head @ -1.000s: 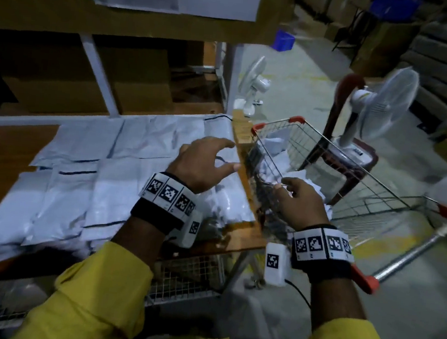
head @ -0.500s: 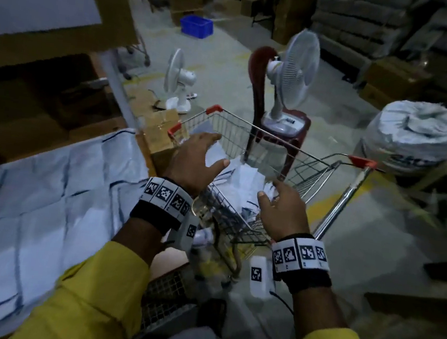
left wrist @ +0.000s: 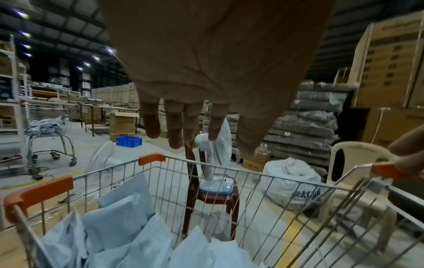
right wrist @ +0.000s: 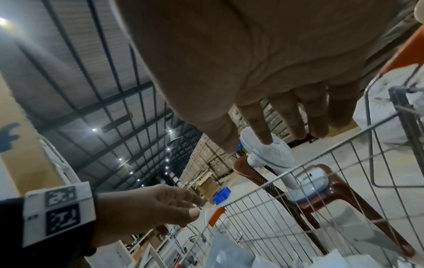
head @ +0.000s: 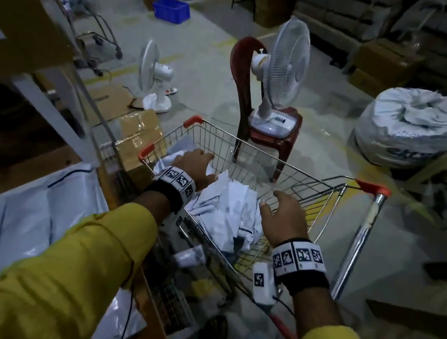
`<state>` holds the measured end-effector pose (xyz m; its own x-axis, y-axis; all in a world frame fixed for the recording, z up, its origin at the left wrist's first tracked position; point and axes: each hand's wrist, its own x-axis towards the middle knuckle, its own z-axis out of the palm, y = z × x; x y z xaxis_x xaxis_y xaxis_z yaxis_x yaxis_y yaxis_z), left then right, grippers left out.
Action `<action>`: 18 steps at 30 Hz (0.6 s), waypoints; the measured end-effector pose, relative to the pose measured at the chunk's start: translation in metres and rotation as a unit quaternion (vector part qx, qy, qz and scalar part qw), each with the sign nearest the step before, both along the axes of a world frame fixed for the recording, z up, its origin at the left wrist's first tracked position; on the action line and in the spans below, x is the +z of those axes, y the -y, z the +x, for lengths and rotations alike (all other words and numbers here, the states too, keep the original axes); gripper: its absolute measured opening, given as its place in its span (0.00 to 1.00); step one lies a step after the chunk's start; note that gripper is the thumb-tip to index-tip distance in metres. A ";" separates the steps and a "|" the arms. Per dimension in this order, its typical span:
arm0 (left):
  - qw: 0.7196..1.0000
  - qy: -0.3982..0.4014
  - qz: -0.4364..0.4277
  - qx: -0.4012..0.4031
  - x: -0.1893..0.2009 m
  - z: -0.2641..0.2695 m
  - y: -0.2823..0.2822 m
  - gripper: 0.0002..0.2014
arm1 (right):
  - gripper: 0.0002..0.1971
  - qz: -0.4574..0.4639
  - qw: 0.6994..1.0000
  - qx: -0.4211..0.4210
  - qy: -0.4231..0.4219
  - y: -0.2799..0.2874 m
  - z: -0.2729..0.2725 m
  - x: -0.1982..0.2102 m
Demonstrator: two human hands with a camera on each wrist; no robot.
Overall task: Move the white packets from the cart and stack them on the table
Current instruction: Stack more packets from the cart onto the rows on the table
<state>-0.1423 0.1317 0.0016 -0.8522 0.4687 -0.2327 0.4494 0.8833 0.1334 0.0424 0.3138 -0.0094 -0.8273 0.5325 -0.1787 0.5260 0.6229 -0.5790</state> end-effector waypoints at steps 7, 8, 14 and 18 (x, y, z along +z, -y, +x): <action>0.993 0.003 -0.110 -0.034 -0.046 -0.076 -0.031 0.32 | 0.27 -0.022 0.997 0.009 0.076 -0.012 -0.073 -0.057; 0.992 0.009 -0.118 -0.034 -0.055 -0.085 -0.038 0.32 | 0.27 -0.029 0.996 0.012 0.082 -0.015 -0.087 -0.068; 0.985 0.084 -0.146 -0.033 -0.123 -0.119 -0.064 0.30 | 0.27 -0.053 0.984 0.034 0.166 -0.025 -0.146 -0.142; 0.976 0.148 -0.161 -0.007 -0.163 -0.129 -0.075 0.29 | 0.27 -0.086 0.972 0.054 0.214 -0.021 -0.170 -0.194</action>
